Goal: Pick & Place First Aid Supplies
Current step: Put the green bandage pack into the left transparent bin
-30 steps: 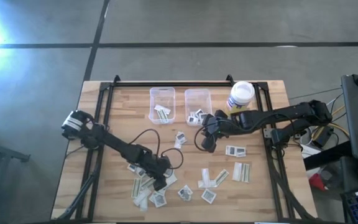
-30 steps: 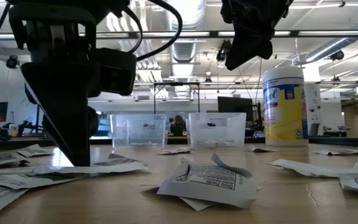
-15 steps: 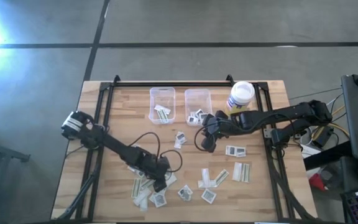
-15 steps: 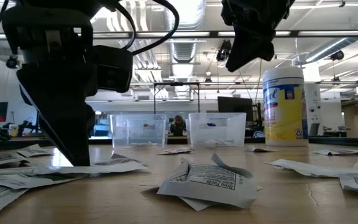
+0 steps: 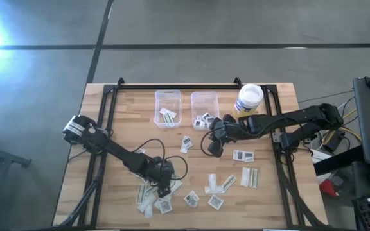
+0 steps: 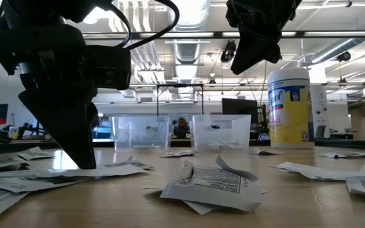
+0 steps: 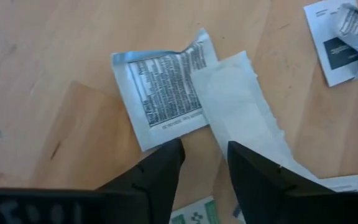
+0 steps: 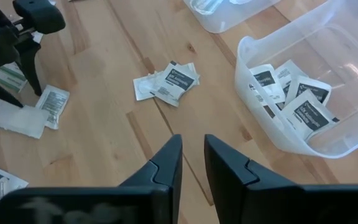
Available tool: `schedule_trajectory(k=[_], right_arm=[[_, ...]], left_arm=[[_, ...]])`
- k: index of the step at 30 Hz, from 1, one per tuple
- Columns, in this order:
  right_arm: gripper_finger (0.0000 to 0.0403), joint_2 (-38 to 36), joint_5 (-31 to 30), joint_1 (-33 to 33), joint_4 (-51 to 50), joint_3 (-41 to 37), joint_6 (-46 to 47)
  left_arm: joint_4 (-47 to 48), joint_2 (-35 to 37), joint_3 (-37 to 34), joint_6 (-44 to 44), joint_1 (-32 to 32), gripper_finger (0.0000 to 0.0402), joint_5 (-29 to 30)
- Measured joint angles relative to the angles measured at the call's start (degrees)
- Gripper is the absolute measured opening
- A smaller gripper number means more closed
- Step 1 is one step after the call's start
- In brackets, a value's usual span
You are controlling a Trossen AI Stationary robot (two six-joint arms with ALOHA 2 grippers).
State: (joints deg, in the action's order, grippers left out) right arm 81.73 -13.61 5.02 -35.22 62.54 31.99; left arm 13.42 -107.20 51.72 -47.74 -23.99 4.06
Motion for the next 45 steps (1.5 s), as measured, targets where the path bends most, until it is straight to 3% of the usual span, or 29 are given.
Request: schedule_trajectory(k=[10, 17, 21, 28, 37, 45], right_arm=[[0.0077, 0.0, 0.0, 0.0, 0.0, 0.0, -0.5], [0.0066, 0.0, 0.0, 0.0, 0.0, 0.0, -0.5], [0.0060, 0.0, 0.0, 0.0, 0.0, 0.0, -0.4], [0.0063, 0.0, 0.0, 0.0, -0.2, -0.2, 0.3], [0.0074, 0.0, 0.1, 0.0, -0.1, -0.2, 0.4], [0.0067, 0.0, 0.0, 0.0, -0.2, -0.3, 0.4]], left_arm=[[1.5, 2.4, 1.1, 4.6, 0.2, 0.0112, -2.2], [8.2, 8.8, 3.6, 8.9, 0.1, 0.0118, 0.5], [3.5, 10.8, 4.4, 12.2, -0.4, 0.0124, 0.7], [0.4, 8.8, 4.1, 15.6, -1.2, 0.0117, -3.5], [0.6, 4.5, 4.2, 15.8, -1.2, 0.0116, -3.5], [8.6, 6.8, 4.1, 15.7, -1.0, 0.0115, 2.7]])
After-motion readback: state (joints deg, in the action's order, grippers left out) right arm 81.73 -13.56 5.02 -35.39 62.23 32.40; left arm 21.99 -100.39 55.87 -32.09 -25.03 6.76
